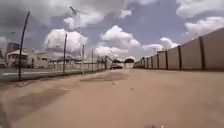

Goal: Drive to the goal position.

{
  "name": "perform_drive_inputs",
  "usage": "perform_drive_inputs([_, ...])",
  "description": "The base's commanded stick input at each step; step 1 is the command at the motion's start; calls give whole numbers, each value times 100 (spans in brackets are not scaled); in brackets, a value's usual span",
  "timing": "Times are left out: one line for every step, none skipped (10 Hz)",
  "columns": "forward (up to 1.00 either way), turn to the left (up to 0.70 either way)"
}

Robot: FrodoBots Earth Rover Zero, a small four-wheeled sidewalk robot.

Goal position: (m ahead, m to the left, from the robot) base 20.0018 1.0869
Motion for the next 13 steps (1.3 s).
perform_drive_inputs([60,-15])
perform_drive_inputs([60,-15])
perform_drive_inputs([60,-15])
perform_drive_inputs([60,-15])
perform_drive_inputs([60,-15])
perform_drive_inputs([60,-15])
perform_drive_inputs([60,-15])
perform_drive_inputs([60,-15])
perform_drive_inputs([60,-15])
perform_drive_inputs([60,-15])
perform_drive_inputs([60,-15])
perform_drive_inputs([60,-15])
perform_drive_inputs([60,-15])
